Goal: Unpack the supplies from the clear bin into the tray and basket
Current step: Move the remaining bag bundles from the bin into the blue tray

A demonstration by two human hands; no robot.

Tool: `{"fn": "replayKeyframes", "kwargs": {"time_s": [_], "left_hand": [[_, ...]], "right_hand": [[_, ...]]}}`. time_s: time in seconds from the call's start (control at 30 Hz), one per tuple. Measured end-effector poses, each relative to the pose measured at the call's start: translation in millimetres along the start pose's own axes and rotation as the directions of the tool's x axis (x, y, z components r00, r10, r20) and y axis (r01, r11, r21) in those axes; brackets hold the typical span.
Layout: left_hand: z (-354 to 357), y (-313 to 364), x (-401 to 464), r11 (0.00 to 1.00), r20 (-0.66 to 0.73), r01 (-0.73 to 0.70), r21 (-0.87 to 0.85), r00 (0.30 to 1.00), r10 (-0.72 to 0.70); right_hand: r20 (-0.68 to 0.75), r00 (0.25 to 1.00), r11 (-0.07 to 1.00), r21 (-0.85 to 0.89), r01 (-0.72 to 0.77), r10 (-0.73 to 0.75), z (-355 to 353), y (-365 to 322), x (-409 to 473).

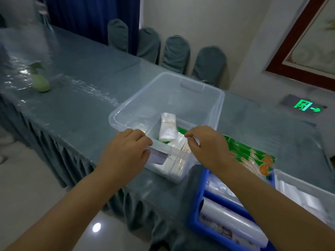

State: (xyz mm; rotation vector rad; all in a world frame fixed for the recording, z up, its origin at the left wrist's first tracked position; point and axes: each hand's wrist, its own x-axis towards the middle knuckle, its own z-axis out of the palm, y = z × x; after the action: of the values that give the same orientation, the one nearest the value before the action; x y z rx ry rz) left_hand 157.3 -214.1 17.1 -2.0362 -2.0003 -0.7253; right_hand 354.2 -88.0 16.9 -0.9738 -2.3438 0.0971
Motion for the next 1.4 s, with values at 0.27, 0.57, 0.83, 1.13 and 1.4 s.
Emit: {"fn": "replayKeyframes", "kwargs": {"time_s": [0.27, 0.57, 0.83, 1.13, 1.4], "left_hand": [[21.6, -58.8, 50.7, 0.998, 0.065, -0.003, 0.060, 0.998, -0.001], [55.9, -124.5, 142.7, 0.989, 0.203, -0.035, 0.146, 0.979, 0.004], [81.7, -152.0, 164.9, 0.982, 0.233, -0.115, 0.149, 0.969, 0.078], [85.8, -161.2, 182.6, 0.982, 0.254, -0.176, 0.074, 0.955, 0.152], [84.1, -165.3, 213.2, 0.985, 0.250, 0.144, -0.100, 0.961, -0.115]], "right_hand": [[0.510, 0.833, 0.970, -0.211, -0.121, 0.215, 79.3, 31.8, 94.4], [0.756, 0.539, 0.901, -0.434, -0.013, 0.372, 181.8, 99.6, 191.5], [0.537, 0.488, 0.687, -0.263, -0.678, 0.688, 253.7, 103.9, 178.7], [0.609, 0.275, 0.295, 0.070, -0.953, 0.744, 248.9, 92.8, 191.4], [0.779, 0.288, -0.075, 0.392, -0.917, 0.557, 168.5, 63.2, 223.0]]}}
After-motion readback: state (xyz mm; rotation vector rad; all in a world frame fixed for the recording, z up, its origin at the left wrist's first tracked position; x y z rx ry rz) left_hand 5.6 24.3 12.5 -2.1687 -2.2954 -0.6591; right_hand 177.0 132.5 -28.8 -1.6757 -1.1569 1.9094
